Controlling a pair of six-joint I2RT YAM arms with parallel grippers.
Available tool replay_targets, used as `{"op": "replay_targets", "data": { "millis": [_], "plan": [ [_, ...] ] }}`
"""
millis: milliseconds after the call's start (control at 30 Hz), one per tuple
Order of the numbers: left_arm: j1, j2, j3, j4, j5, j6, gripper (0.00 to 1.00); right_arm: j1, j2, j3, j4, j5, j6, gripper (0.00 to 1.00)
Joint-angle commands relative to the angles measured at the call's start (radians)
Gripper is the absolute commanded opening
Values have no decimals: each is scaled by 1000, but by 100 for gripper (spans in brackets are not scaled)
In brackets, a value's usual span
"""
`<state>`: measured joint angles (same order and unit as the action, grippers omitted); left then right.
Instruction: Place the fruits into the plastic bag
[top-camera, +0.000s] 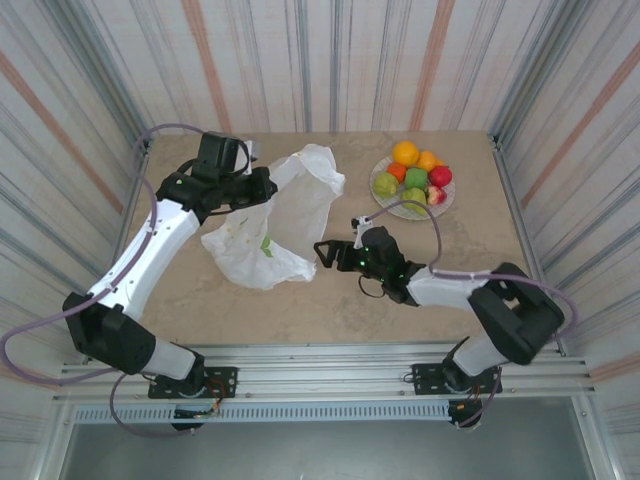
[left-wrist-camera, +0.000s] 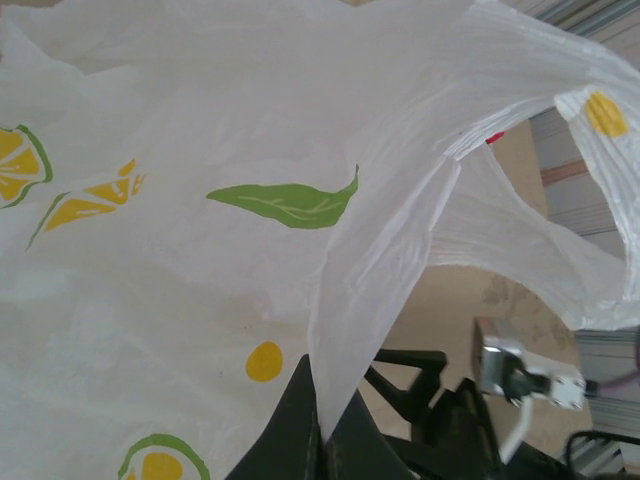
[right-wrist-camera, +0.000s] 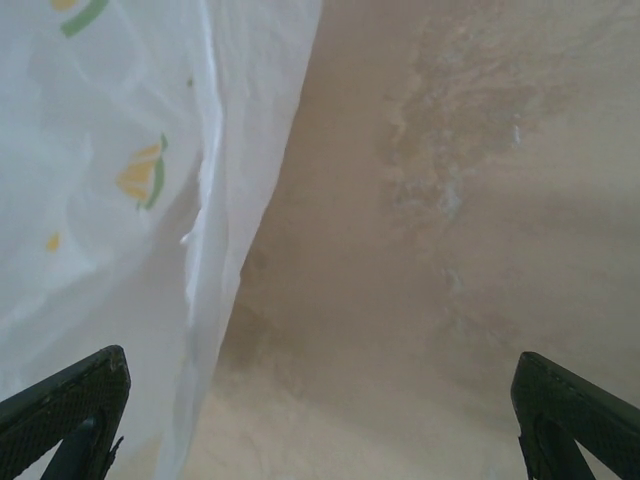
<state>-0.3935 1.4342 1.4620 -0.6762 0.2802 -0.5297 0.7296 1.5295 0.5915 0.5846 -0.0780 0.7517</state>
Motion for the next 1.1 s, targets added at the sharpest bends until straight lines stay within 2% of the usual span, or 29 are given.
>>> {"op": "replay_targets", "data": {
  "millis": [0,67,100,200,233,367,533,633,700,767,900,1067],
  "plan": [
    [4,-36,-13,19,42,-27,0,-1,90,79,152,25,86,90],
    [4,-40,-15,21,44,-21,0,-8,133,125,172,-3,87,74],
    [5,-41,-15,20,43,-16,0,-9,150,149,149,7,88,62],
    [10,-46,-5,6,37,24,0,-25,168,233,-65,65,105,23],
    [11,-46,7,-8,22,52,0,-32,167,253,-140,85,106,15],
    [13,-40,73,-95,-132,199,0,-41,122,248,-286,170,91,7],
    [-12,-24,119,-166,-446,355,0,-39,84,284,-431,194,36,5],
    [-28,0,143,-190,-552,404,0,-44,91,307,-454,161,12,6],
    [-28,16,158,-207,-497,396,0,-53,105,331,-457,96,-14,10],
    [-28,20,144,-186,-373,361,0,-64,117,352,-455,25,-40,18],
    [-21,42,100,-116,-197,231,0,-96,114,369,-452,-99,-105,45],
    [19,71,49,-49,-113,76,0,-113,0,348,-575,-112,-259,76]
  ]
}}
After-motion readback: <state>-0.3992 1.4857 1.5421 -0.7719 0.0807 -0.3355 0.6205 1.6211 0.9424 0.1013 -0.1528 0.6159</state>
